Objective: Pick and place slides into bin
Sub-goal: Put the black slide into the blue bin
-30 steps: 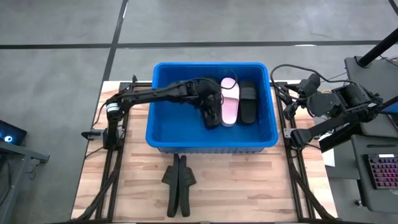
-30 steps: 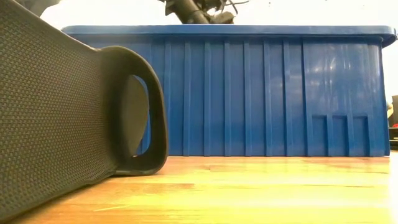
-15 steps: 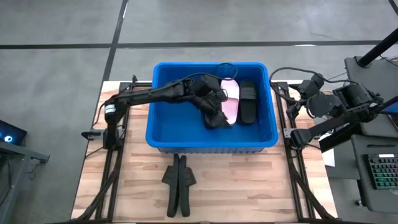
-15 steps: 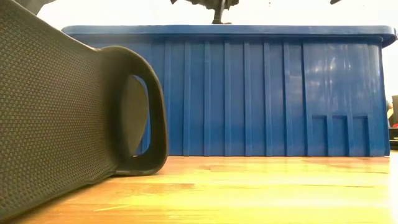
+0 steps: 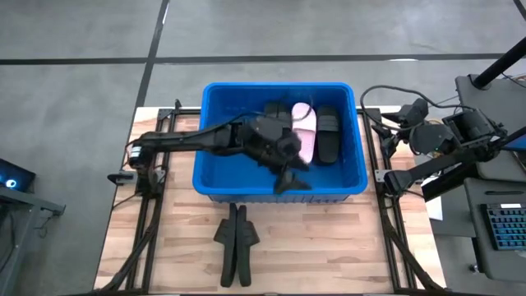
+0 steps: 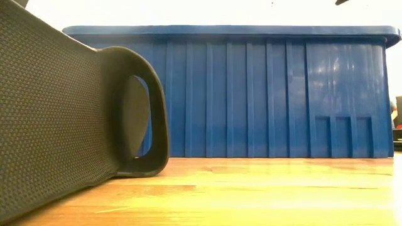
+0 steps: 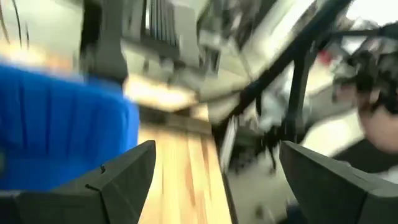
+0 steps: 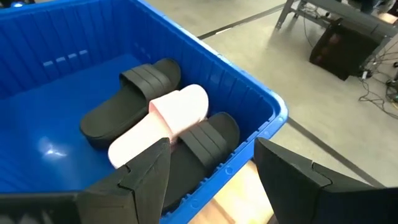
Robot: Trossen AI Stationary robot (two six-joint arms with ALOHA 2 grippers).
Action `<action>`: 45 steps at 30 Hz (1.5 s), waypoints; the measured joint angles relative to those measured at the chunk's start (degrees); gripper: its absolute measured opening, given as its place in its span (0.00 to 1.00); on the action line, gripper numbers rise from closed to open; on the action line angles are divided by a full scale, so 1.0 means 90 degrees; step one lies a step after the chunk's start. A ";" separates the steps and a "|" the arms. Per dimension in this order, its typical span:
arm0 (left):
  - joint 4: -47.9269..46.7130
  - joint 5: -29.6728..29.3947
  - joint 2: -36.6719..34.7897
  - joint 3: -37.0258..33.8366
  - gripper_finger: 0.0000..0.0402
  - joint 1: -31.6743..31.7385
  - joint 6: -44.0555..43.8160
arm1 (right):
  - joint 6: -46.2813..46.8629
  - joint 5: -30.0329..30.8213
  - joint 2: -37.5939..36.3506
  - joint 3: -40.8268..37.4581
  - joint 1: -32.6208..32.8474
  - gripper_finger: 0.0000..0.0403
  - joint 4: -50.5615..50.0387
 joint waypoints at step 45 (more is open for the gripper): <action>-0.4459 -0.5368 -0.0514 -0.3819 0.81 -0.5992 -0.5351 | 0.1436 -0.0284 0.0486 0.0000 0.0000 0.56 0.0017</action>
